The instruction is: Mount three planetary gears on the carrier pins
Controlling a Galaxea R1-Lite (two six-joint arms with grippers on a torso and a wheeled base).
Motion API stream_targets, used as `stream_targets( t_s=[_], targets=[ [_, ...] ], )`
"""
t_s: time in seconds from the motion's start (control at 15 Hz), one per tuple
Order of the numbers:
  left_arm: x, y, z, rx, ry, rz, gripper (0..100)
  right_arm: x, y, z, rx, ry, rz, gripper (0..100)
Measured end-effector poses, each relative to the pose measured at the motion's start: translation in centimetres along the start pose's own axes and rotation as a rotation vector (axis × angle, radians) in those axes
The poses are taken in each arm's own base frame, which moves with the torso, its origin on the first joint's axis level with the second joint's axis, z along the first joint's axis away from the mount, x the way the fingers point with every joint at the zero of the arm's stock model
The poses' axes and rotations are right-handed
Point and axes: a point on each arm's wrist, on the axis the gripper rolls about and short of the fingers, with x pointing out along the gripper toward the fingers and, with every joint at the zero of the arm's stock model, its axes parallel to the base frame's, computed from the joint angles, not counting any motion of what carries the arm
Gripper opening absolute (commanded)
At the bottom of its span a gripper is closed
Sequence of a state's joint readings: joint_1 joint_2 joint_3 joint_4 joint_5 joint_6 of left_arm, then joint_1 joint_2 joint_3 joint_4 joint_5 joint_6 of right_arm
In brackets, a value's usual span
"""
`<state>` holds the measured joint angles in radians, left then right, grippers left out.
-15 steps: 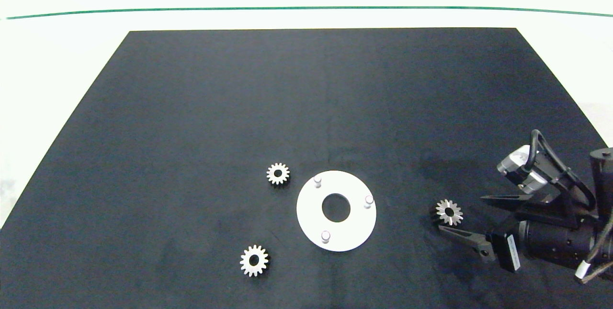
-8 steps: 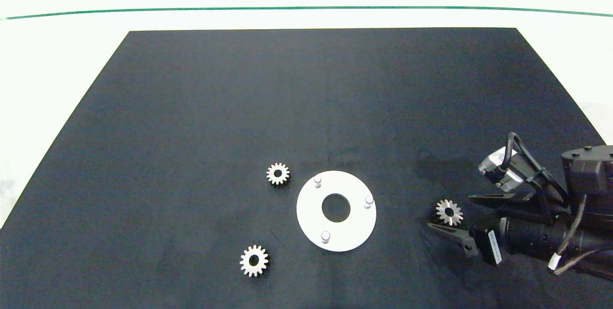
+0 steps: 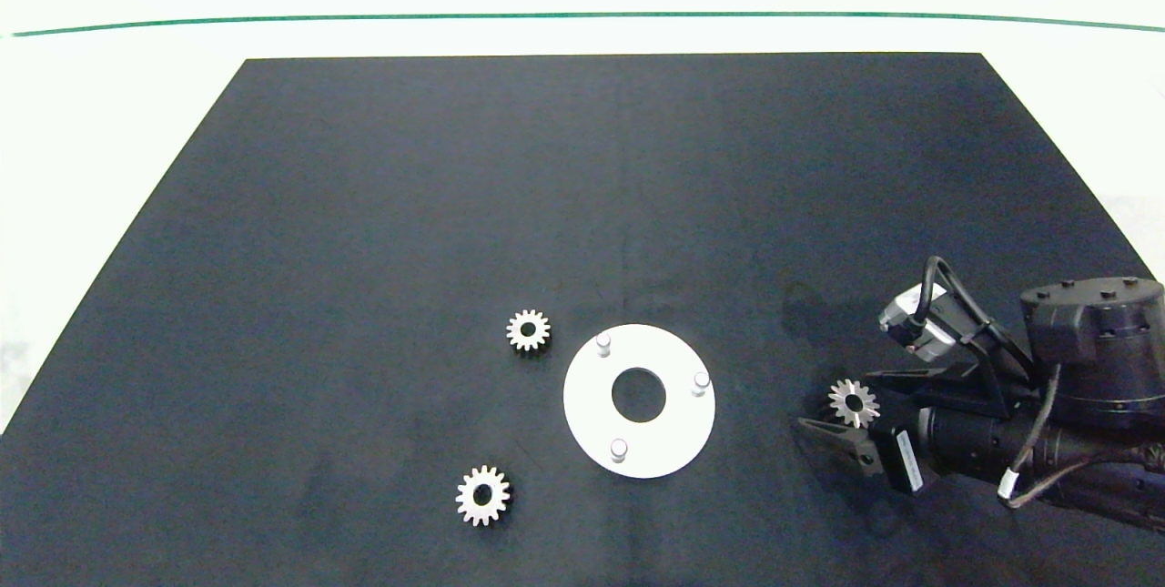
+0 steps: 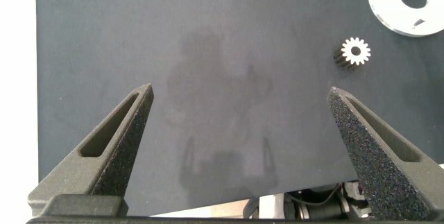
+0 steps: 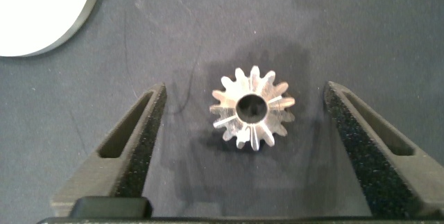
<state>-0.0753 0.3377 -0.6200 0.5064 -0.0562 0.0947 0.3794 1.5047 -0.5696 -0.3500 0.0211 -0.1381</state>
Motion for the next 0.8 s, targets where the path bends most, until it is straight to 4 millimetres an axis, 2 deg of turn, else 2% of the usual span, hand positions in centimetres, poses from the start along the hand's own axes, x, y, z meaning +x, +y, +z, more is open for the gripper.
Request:
stream_targets(
  t_s=[0.8],
  targets=[
    [0.09,0.03,0.26,0.000,0.002,0.000,100,0.06,0.17,0.33,-0.011,-0.002,-0.002,64]
  ],
)
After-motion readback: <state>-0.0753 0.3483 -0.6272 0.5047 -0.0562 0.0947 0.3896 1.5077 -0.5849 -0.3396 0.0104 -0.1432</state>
